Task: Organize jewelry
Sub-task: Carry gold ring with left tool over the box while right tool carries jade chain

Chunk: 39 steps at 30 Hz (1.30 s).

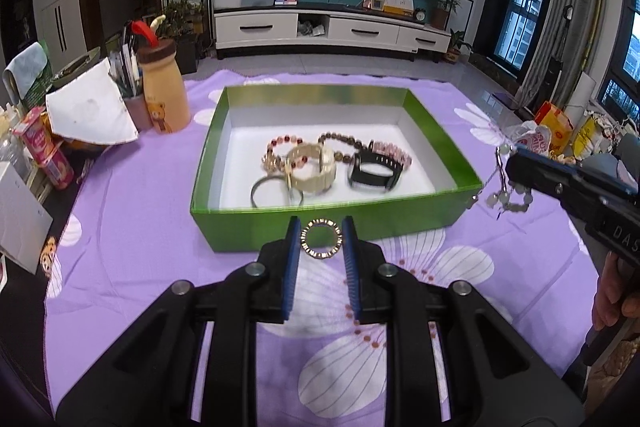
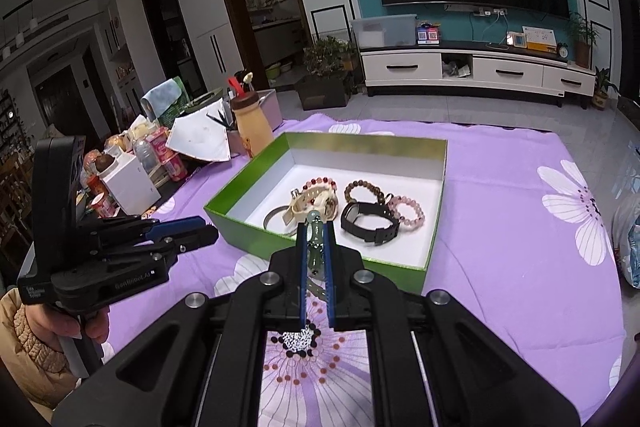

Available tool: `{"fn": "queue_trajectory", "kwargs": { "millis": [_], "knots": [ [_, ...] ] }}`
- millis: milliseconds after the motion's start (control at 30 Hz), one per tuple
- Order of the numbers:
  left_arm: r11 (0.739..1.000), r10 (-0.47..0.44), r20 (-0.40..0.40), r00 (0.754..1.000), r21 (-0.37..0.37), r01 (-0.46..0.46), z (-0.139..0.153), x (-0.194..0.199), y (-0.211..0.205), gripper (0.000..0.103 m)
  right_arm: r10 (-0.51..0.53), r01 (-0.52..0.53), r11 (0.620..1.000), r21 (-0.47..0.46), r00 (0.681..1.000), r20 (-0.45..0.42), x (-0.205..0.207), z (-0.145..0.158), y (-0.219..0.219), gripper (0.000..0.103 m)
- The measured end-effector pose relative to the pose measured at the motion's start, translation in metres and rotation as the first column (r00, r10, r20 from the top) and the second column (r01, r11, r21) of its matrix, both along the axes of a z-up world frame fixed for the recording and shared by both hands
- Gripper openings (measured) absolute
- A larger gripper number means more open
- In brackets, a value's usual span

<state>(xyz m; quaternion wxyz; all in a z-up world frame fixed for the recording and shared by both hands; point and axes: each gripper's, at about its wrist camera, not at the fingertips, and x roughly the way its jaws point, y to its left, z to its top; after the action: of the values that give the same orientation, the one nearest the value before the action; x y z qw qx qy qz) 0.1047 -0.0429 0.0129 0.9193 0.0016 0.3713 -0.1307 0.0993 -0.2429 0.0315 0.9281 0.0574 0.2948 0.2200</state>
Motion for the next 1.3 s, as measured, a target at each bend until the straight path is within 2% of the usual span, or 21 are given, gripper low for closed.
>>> {"fn": "queue_trajectory", "kwargs": {
  "millis": [233, 567, 1300],
  "knots": [
    [1.000, 0.003, 0.029, 1.000, -0.024, -0.002, 0.022, 0.023, 0.004, 0.020, -0.017, 0.016, 1.000, 0.014, 1.000, 0.015, 0.008, 0.008, -0.006, 0.007],
    [0.998, 0.022, 0.021, 1.000, -0.052, -0.021, 0.032, 0.056, 0.012, 0.020, -0.037, 0.036, 0.999, 0.033, 0.999, 0.036, 0.025, 0.018, -0.012, 0.007],
    [0.999, 0.048, -0.028, 0.998, -0.008, -0.048, 0.011, 0.095, 0.009, 0.020, -0.061, 0.061, 0.998, 0.034, 0.998, 0.009, 0.058, 0.007, -0.015, 0.007]
  ]
}}
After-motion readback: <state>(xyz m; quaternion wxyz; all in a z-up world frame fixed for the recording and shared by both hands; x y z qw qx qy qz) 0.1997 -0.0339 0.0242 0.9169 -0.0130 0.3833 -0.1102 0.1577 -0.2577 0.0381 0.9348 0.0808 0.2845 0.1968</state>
